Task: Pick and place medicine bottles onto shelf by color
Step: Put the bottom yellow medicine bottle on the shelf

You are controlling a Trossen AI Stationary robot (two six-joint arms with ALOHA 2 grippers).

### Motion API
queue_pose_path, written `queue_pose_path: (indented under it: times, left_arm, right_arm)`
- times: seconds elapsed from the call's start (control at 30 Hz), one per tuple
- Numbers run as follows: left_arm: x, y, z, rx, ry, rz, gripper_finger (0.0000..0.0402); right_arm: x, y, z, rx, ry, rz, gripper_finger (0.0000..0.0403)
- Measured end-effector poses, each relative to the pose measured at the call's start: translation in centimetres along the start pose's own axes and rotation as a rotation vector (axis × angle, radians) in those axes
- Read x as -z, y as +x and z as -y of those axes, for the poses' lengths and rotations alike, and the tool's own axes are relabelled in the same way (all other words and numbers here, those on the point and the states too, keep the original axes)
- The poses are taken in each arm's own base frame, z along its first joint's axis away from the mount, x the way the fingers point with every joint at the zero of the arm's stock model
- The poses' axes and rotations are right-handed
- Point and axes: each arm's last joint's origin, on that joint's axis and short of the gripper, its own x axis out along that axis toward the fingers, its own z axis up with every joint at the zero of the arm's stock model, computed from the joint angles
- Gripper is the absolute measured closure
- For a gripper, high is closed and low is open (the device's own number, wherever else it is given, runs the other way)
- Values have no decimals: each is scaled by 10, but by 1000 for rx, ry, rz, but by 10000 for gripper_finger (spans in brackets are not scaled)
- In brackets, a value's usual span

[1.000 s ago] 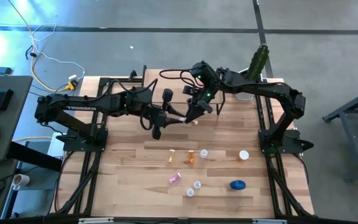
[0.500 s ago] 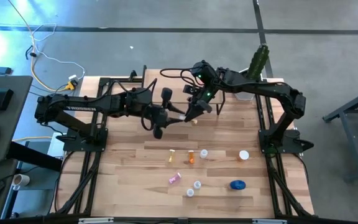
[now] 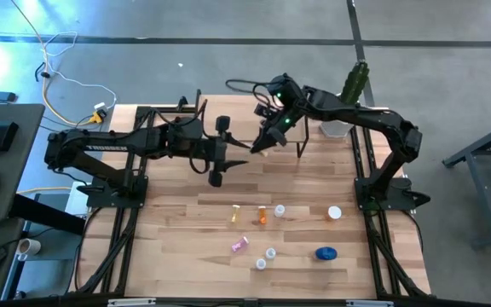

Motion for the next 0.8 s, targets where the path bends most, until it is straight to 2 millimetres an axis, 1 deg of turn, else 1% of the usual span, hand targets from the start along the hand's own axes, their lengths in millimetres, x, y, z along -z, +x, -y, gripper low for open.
queue_pose_path:
  times: [0.17, 0.4, 0.57, 0.8]
  left_arm:
    - [4, -11, -11, -42, -33, -44, 229]
    - [7, -37, -34, -146, -105, -42, 229]
    - [8, -59, -49, -202, -131, -25, 230]
    - [17, -90, -66, -153, -279, 20, 229]
  right_arm:
    - [-5, -16, 4, 46, -9, 57, 341]
    - [-16, -31, 11, 95, -70, 154, 341]
    - [-27, -42, 13, 133, -160, 255, 341]
    - [-44, -54, 7, 175, -350, 415, 341]
